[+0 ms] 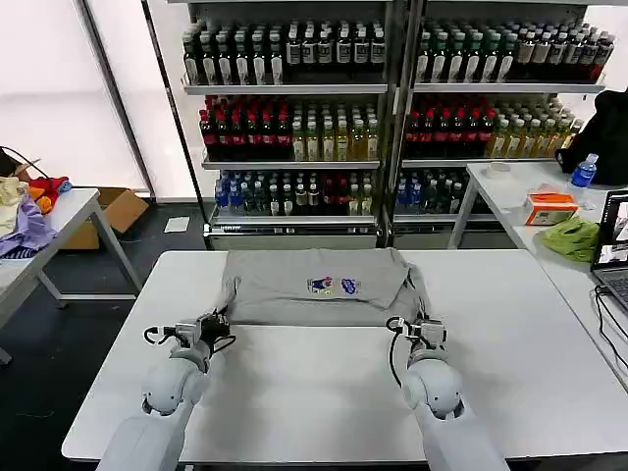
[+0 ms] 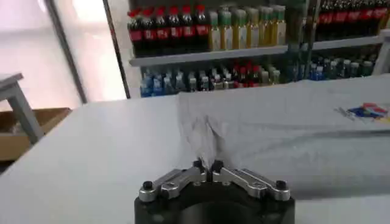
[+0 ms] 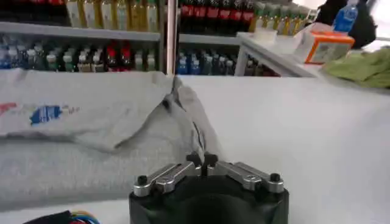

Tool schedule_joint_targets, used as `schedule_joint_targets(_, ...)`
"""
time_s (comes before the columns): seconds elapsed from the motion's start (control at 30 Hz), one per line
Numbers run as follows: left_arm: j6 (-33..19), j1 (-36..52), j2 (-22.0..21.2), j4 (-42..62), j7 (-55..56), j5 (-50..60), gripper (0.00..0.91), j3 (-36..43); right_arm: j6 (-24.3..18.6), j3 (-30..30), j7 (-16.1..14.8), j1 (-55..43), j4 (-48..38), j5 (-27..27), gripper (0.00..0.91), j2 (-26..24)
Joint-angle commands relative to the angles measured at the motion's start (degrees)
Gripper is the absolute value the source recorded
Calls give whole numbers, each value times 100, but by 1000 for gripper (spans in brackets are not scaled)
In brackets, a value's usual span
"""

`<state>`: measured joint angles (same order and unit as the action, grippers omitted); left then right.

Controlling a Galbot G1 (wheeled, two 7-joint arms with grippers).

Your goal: Fold and organize the clothes.

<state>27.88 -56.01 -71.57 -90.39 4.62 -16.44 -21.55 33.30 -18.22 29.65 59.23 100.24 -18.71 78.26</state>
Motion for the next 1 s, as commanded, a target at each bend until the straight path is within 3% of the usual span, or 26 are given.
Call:
schedule_joint_targets(0.03, -65, -1115, 394, -1902, 146, -68, 0, -77, -16, -113, 143, 785, 1443, -63, 0, -93)
schedule_joint_targets(0.2, -25, -1984, 512, -2777, 195, -61, 0, -289, -17, -326, 208, 1711, 2281, -62, 0, -142)
schedule_joint_targets(0.37, -262, -3035, 350, -3166, 108, 225, 0, -632, -217, -631, -53, 2933, 2786, -24, 0, -108)
schedule_joint_targets(0.57, -508, -4285, 181, -3918, 161, 530, 0, -628, -483, -670, 120, 4338, 3303, 33, 0, -264)
schedule_joint_targets(0.6, -620, -4507, 150, -3955, 156, 804, 0, -597, -679, -607, 199, 4692, 3371, 156, 0, -338)
schedule_joint_targets(0.77, -718, -5074, 169, -3878, 173, 1000, 0, -451, -733, -641, 300, 5022, 3426, 331, 0, -331)
schedule_joint_targets(0.8, -754, -5158, 173, -3857, 172, 1095, 10, -440, -732, -637, 341, 5032, 3416, 352, 131, -345)
schedule_joint_targets(0.83, -758, -5171, 168, -3853, 178, 1102, 101, -456, -727, -626, 378, 5020, 3417, 391, 393, -344)
schedule_joint_targets(0.87, -755, -5170, 156, -3852, 187, 1099, 907, -470, -715, -621, 398, 5006, 3423, 392, 907, -339)
schedule_joint_targets(1.0, -662, -5239, 85, -4025, 299, 1061, 907, -517, -524, -629, 435, 4980, 3521, 406, 907, -322)
